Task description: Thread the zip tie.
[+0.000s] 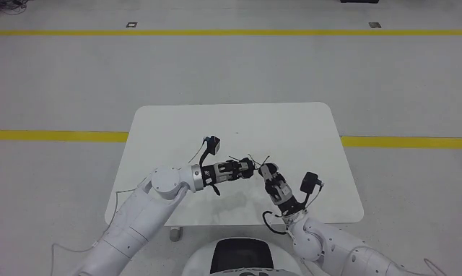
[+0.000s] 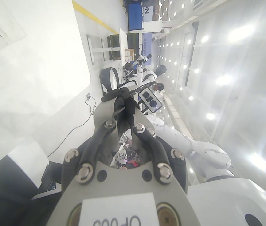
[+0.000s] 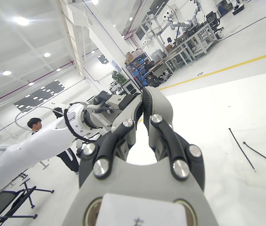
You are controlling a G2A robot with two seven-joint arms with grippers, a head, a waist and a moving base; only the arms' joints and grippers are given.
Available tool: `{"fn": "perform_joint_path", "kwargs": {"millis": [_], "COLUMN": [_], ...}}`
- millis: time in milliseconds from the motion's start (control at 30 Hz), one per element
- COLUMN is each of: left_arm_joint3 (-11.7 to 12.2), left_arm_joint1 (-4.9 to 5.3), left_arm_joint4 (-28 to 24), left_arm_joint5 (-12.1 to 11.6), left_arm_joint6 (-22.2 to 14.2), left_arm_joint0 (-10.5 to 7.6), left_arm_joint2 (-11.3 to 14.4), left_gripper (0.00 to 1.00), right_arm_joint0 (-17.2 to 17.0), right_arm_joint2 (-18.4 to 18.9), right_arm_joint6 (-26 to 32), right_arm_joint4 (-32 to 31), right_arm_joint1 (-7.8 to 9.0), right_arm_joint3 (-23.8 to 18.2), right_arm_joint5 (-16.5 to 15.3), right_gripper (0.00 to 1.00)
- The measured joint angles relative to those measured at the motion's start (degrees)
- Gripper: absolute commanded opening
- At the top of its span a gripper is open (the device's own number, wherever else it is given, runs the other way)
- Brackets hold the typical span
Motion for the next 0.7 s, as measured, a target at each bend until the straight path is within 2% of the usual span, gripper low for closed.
{"fn": "perform_joint_path", "kwargs": {"millis": [467,500,533,567,600,700], "left_arm_joint3": [0.0,0.0,0.0,0.0,0.0,0.0], "left_arm_joint1": [0.00,0.00,0.00,0.00,0.00,0.00], "left_arm_joint4": [0.0,0.0,0.0,0.0,0.0,0.0], "left_arm_joint5": [0.0,0.0,0.0,0.0,0.0,0.0], "left_arm_joint6": [0.0,0.0,0.0,0.0,0.0,0.0], "left_arm_joint0": [0.00,0.00,0.00,0.00,0.00,0.00], "left_arm_joint2": [0.0,0.0,0.0,0.0,0.0,0.0], "left_gripper": [0.00,0.00,0.00,0.00,0.00,0.00], "right_arm_joint0": [0.7,0.8,0.8,0.8,0.8,0.7], "right_arm_joint2": [-1.4,-1.5,-1.5,-1.6,-1.7,-1.7], "right_arm_joint6": [-0.8,-0.9,-1.1,-1.2,-1.4,-1.9], "right_arm_joint4": [0.5,0.5,0.5,0.6,0.7,0.9], "right_arm_joint1": [-0.03,-0.01,0.01,0.03,0.08,0.29], "right_arm_joint3": [0.6,0.6,0.6,0.6,0.5,0.3], "right_arm_joint5": [0.0,0.0,0.0,0.0,0.0,0.0], "right_gripper": [0.00,0.09,0.29,0.84,1.00,1.00]}}
